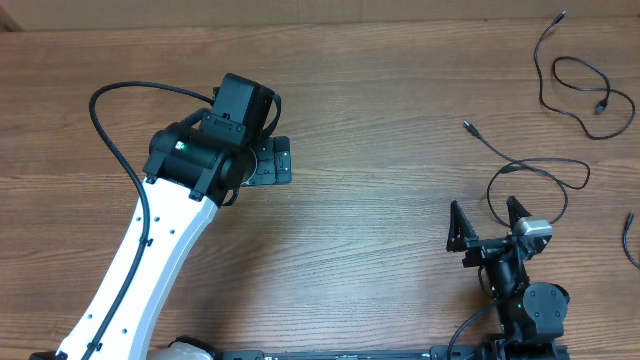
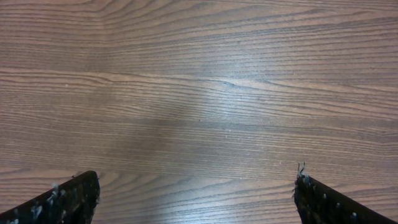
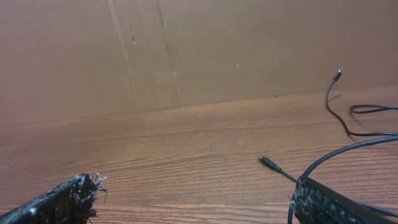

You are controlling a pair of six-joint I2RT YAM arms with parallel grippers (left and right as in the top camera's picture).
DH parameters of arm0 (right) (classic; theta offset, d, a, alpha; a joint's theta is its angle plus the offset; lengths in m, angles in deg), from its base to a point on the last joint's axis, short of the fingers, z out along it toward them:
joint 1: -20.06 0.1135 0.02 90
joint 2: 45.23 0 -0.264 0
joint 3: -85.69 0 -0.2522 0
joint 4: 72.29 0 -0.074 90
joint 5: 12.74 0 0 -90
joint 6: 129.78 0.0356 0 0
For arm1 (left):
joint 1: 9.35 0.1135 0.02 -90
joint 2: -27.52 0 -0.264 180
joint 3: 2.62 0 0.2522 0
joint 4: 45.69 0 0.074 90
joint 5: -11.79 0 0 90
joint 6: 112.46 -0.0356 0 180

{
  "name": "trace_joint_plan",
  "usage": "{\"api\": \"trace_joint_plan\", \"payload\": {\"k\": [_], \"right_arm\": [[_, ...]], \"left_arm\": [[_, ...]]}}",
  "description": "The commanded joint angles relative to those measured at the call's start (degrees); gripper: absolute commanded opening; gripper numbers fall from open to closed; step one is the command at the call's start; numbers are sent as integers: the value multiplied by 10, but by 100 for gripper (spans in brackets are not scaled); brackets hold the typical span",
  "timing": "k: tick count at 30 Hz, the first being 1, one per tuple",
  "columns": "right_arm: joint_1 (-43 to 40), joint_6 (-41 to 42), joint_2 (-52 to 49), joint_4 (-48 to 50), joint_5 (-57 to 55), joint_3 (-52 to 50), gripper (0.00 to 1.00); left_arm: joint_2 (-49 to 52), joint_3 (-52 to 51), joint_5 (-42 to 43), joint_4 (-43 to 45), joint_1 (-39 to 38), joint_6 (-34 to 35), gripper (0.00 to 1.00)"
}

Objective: Untangle cables

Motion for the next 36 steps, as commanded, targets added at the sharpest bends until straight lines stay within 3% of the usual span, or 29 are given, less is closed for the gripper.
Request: {"api": "trace_joint_plan", "payload": {"k": [1, 21, 27, 36], "right_arm": [[1, -4, 3, 2, -7, -6, 100], [1, -4, 3, 2, -7, -6, 100], [1, -4, 3, 2, -7, -6, 100], [1, -4, 3, 2, -7, -6, 100]], "left_arm": [[-1, -4, -8, -2, 3, 2, 99], [-27, -4, -8, -2, 7, 2, 100], [-124, -4, -8, -2, 36, 2, 100], [-294, -4, -8, -2, 173, 2, 100]]}}
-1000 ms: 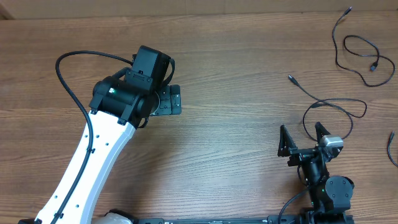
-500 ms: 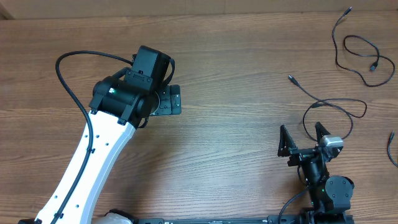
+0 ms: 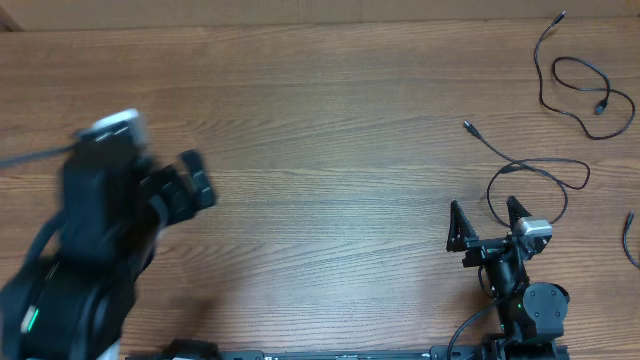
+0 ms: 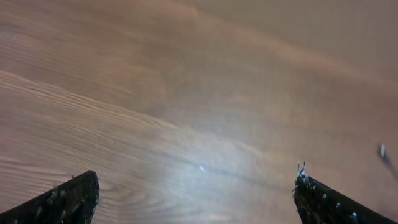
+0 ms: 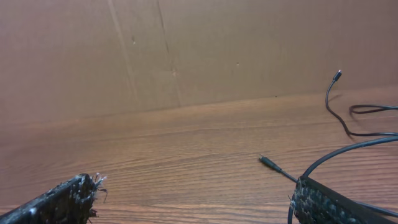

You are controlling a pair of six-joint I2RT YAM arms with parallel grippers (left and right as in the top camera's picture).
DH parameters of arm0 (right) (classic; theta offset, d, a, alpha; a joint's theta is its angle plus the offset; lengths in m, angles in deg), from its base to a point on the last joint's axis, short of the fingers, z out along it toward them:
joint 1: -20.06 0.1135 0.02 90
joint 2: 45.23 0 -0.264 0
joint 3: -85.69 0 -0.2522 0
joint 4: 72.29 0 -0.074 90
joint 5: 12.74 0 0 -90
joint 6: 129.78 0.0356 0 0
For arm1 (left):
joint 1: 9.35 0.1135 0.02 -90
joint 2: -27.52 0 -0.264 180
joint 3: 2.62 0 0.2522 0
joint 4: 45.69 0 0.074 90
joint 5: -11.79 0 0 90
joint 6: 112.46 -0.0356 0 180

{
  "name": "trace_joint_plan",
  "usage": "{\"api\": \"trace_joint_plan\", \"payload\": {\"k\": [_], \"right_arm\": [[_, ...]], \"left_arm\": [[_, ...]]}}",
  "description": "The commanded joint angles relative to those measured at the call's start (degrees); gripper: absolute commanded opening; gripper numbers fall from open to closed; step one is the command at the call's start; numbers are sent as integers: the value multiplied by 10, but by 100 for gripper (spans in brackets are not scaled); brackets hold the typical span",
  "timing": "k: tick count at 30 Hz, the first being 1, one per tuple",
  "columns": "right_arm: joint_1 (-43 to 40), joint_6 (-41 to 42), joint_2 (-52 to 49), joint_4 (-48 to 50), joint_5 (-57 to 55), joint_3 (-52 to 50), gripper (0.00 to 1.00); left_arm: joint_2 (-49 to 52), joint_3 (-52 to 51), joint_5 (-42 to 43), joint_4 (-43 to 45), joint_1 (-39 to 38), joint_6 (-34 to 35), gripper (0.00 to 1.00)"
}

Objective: Untangle cables

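Three thin black cables lie apart at the right of the table: a looped one [image 3: 578, 78] at the far right corner, a second [image 3: 528, 168] curling from a plug [image 5: 268, 163] toward my right gripper, and a short piece [image 3: 630, 240] at the right edge. My right gripper [image 3: 485, 215] rests open near the front edge, with the second cable's loop [image 5: 348, 148] passing just behind its right finger. My left gripper [image 3: 188, 185] is open at the left of the table, blurred, over bare wood [image 4: 196, 186], far from every cable.
A brown cardboard wall [image 5: 199, 50] stands along the table's far edge. The wooden tabletop [image 3: 330, 120] stretches bare between the two arms. The right arm's base [image 3: 530, 310] sits at the front edge.
My left arm has drawn back from the middle-left of the table toward the front left corner, and its camera has tilted up from looking straight down. The right arm and cables are unchanged.
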Motion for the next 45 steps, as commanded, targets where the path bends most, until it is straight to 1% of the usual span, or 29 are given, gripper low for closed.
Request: {"api": "trace_joint_plan", "payload": {"k": [1, 8, 18, 25, 33, 45], "right_arm": [[1, -4, 3, 2, -7, -6, 100], [1, -4, 3, 2, -7, -6, 100], [1, -4, 3, 2, -7, -6, 100], [1, -4, 3, 2, -7, -6, 100], [1, -4, 3, 2, -7, -6, 100], [1, -4, 3, 2, -7, -6, 100]], "left_arm": [[-57, -1, -6, -2, 42, 2, 99], [-173, -1, -6, -12, 53, 2, 100], [-292, -1, -6, -41, 54, 2, 100], [-350, -1, -6, -122, 58, 2, 100], [-402, -1, -6, -256, 90, 1, 100], [-482, -3, -6, -256, 92, 2, 100]]}}
